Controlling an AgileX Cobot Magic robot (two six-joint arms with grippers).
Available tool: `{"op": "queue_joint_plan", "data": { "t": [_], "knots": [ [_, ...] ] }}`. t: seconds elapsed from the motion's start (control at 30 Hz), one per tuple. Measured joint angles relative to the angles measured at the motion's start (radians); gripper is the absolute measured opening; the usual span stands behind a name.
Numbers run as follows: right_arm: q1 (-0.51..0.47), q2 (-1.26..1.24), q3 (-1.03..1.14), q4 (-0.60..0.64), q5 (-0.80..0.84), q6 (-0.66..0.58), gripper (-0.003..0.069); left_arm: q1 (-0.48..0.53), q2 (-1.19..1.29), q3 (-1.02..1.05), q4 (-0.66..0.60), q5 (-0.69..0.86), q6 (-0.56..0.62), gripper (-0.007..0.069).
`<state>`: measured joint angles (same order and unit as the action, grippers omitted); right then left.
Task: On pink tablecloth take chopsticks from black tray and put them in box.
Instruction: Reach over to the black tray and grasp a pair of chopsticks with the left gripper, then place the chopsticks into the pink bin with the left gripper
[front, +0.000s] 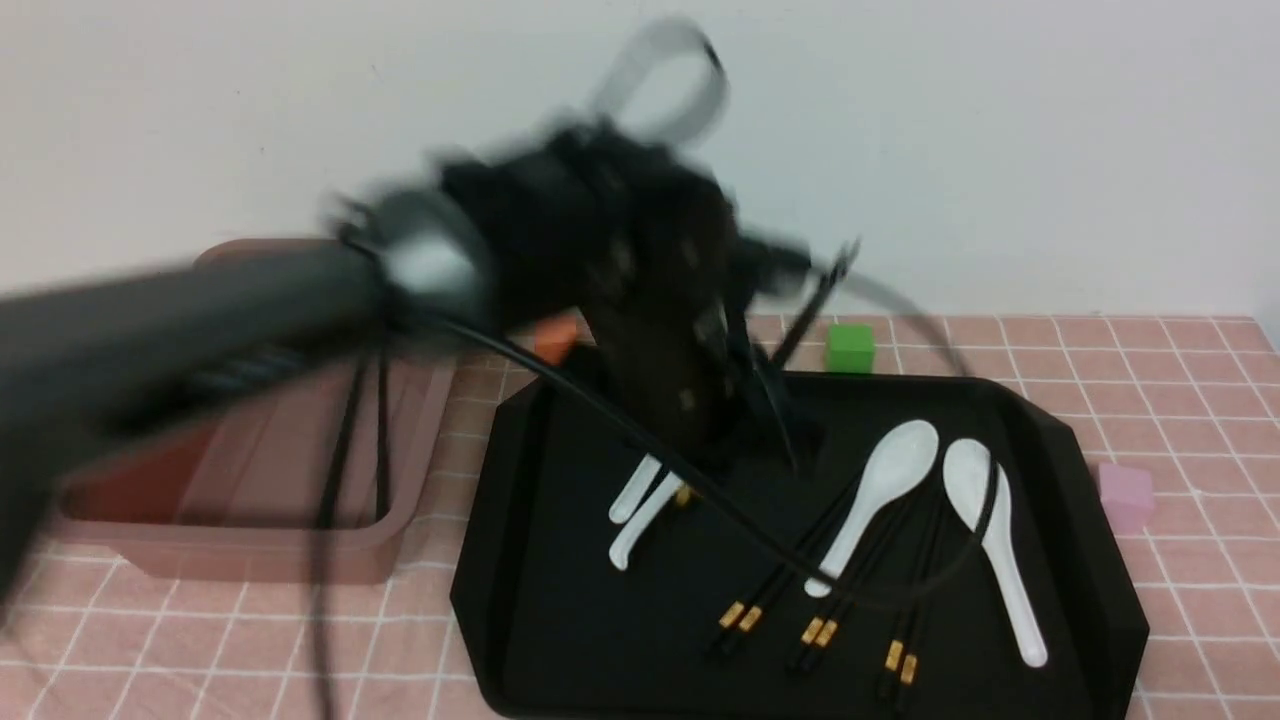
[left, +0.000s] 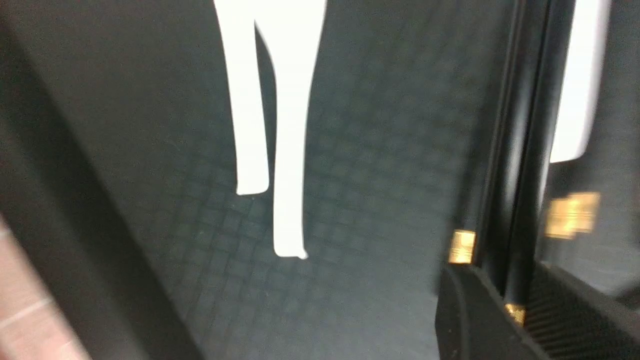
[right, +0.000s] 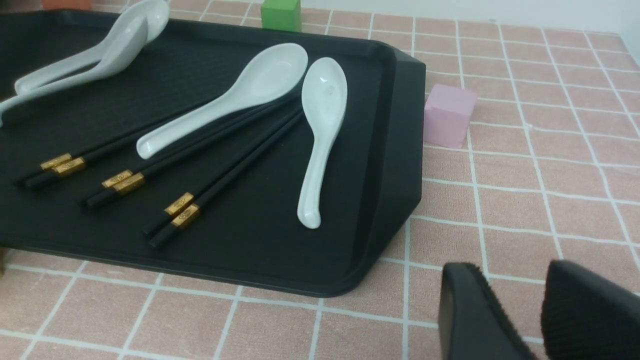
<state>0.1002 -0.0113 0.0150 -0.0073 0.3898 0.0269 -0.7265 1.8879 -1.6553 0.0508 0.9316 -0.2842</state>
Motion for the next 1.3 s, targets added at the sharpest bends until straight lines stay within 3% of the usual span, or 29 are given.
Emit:
{"op": "queue_joint_plan", "data": {
  "t": [0.17,0.3,0.5,0.7,0.93,1.17,1.3],
  "knots": [
    [0.0,0.0,0.0,0.0,0.0,0.0,0.024,0.011,-0.234,0.094,0.088,0.032,-0.066,0.0129],
    [0.0,0.0,0.0,0.0,0.0,0.0,0.024,0.081,-0.342,0.213,0.117,0.026,-0.098,0.0129],
    [0.0,0.0,0.0,0.0,0.0,0.0,0.024,0.388,-0.355,0.397,0.102,-0.039,-0.097,0.0129],
    [0.0,0.0,0.0,0.0,0.0,0.0,0.024,0.535,-0.254,0.409,0.086,-0.164,-0.051,0.0129],
    [0.0,0.0,0.0,0.0,0.0,0.0,0.024,0.604,-0.165,0.409,0.089,-0.183,-0.034,0.0129],
    [0.0,0.0,0.0,0.0,0.0,0.0,0.024,0.608,-0.134,0.409,0.099,-0.189,-0.032,0.0132],
    [0.0,0.0,0.0,0.0,0.0,0.0,0.024,0.608,-0.131,0.409,0.102,-0.19,-0.031,0.0191]
  ]
}}
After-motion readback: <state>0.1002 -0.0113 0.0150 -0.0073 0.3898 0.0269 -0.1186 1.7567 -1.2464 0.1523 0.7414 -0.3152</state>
